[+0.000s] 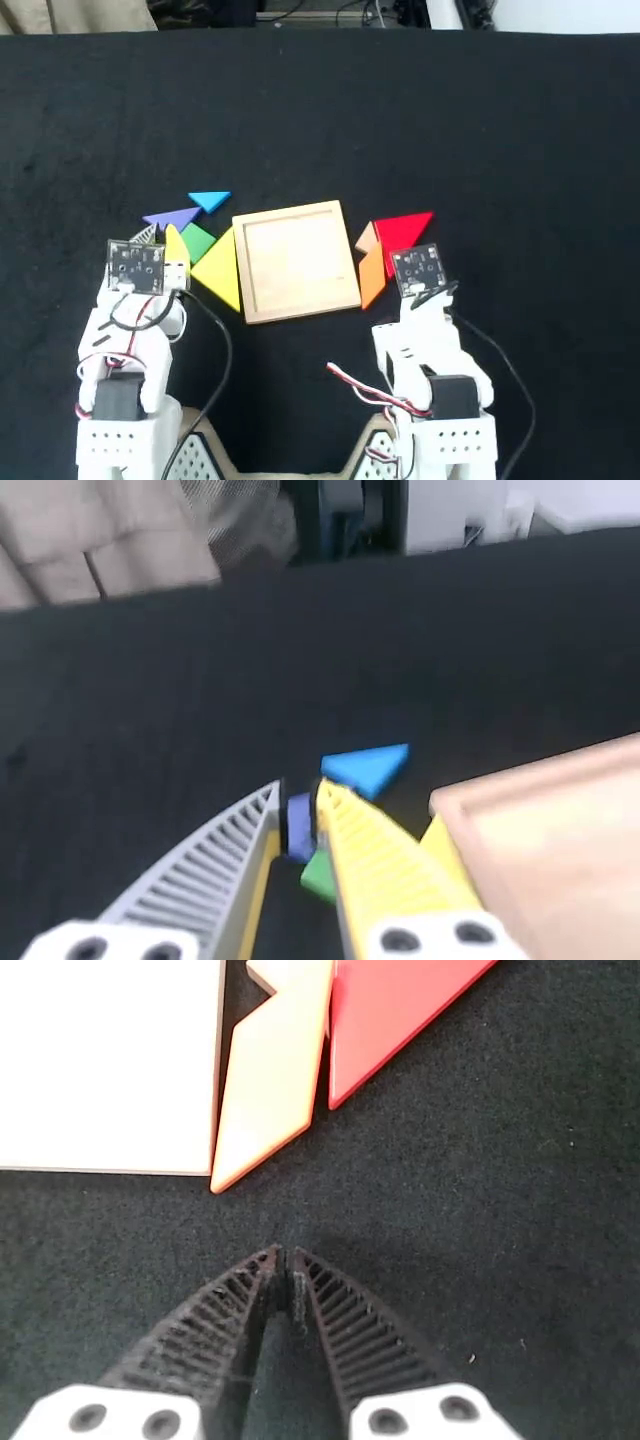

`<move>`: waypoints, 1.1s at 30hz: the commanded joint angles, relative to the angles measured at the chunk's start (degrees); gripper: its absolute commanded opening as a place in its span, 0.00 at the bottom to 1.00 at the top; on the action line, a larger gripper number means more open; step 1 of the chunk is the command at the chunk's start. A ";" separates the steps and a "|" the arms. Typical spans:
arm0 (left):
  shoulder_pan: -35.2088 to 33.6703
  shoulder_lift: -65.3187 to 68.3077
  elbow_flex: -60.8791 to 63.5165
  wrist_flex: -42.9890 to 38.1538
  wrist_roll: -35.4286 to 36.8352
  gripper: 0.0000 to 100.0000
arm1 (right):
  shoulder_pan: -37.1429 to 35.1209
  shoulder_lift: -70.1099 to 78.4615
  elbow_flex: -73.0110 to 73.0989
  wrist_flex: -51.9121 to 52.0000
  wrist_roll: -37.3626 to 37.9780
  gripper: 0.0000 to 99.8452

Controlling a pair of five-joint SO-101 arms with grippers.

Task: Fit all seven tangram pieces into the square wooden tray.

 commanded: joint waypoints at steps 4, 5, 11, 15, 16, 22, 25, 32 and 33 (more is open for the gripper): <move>-0.92 -0.44 1.01 -1.14 2.99 0.07 | -0.53 -3.30 -0.04 0.18 -0.26 0.01; -0.92 -0.44 1.01 -1.23 3.08 0.07 | -0.53 -3.30 -0.04 0.18 -0.26 0.01; -0.92 -0.35 1.01 -1.14 2.73 0.07 | -0.53 -3.30 -0.04 0.18 -0.26 0.01; -0.92 -0.26 1.01 -1.14 2.73 0.07 | -0.53 -3.30 -0.04 0.18 -0.26 0.01; -0.92 -0.18 1.01 -1.14 2.73 0.07 | -0.53 -3.30 -0.04 0.18 -0.26 0.01; -0.92 -0.18 1.01 -1.05 2.73 0.07 | -0.53 -3.30 -0.04 0.18 -0.26 0.01; -0.92 -0.09 1.01 -1.05 2.73 0.07 | -0.53 -3.30 -0.04 0.18 -0.26 0.01; -1.89 -0.53 1.01 -0.53 2.81 0.07 | -0.53 -3.30 -0.04 0.18 -0.26 0.01; -3.03 -0.53 1.01 -0.26 3.08 0.07 | -0.53 -3.30 -0.04 0.18 -0.26 0.01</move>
